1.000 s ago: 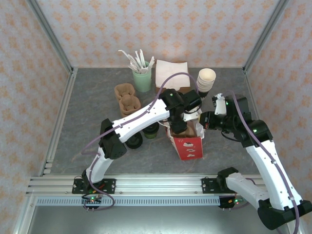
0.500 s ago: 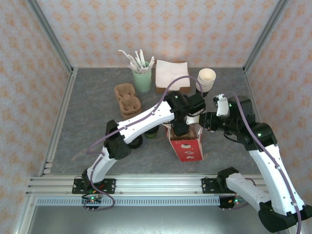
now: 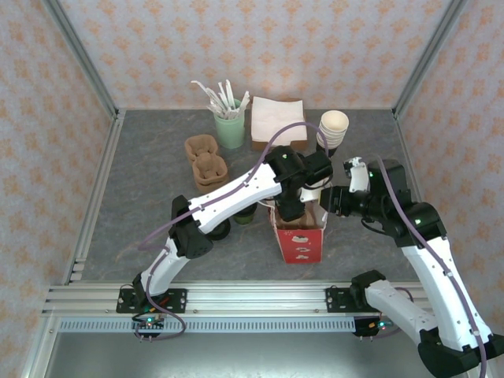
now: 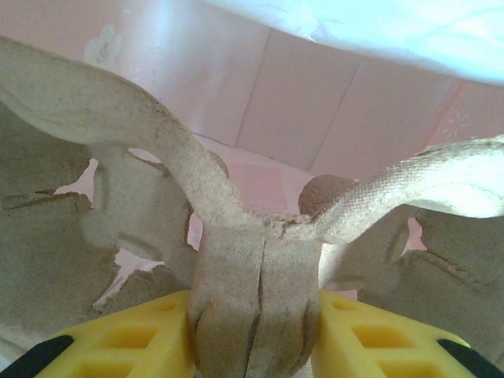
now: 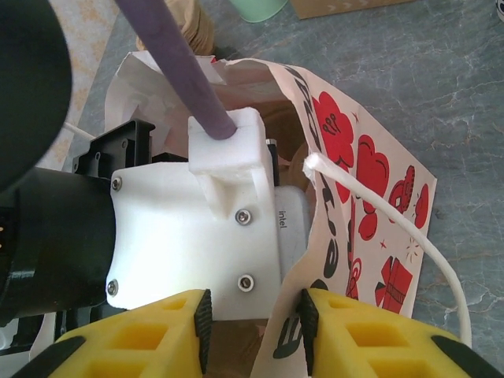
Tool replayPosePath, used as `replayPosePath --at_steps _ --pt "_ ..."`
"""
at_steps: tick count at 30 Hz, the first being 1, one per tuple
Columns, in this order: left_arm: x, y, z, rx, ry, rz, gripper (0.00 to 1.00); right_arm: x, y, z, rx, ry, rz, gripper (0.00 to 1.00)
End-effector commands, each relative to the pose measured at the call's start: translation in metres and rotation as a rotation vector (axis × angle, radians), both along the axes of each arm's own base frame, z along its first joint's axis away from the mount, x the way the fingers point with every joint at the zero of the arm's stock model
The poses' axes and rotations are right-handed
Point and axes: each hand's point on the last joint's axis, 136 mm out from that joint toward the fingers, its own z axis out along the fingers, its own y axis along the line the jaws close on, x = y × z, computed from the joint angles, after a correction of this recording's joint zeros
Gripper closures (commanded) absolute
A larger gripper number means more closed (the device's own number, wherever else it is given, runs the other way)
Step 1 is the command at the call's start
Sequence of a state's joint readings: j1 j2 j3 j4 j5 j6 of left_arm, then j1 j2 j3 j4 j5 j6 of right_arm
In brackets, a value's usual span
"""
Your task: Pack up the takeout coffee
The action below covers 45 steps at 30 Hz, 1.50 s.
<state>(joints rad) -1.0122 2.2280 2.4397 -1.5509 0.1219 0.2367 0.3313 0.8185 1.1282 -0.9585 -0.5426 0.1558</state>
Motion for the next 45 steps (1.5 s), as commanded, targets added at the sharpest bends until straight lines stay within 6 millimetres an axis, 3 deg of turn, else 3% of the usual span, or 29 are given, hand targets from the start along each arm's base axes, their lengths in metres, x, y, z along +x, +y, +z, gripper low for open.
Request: replayPosePath --at_steps 1,8,13,23,35,45 --pt "-0.015 -0.005 0.001 -0.008 0.047 -0.039 0.60 -0.006 0.000 -0.007 -0.014 0.007 0.019 0.66" --pt "-0.024 -0.008 0.008 -0.044 0.072 -0.081 0.60 -0.007 -0.005 -0.009 -0.057 -0.017 0.030 0.88" --pt "-0.030 -0.008 0.014 -0.054 0.079 -0.104 0.60 -0.006 -0.003 -0.007 -0.064 -0.040 0.052 0.96" --pt "-0.039 -0.016 0.019 -0.070 0.071 -0.132 0.60 -0.007 0.010 -0.001 -0.027 -0.080 0.140 0.99" --pt "-0.047 -0.025 0.019 -0.105 0.096 -0.169 0.59 -0.007 0.012 0.002 -0.032 -0.102 0.162 0.99" --pt "-0.038 -0.033 -0.006 -0.104 0.106 -0.157 0.60 -0.010 0.010 0.006 -0.037 -0.111 0.164 1.00"
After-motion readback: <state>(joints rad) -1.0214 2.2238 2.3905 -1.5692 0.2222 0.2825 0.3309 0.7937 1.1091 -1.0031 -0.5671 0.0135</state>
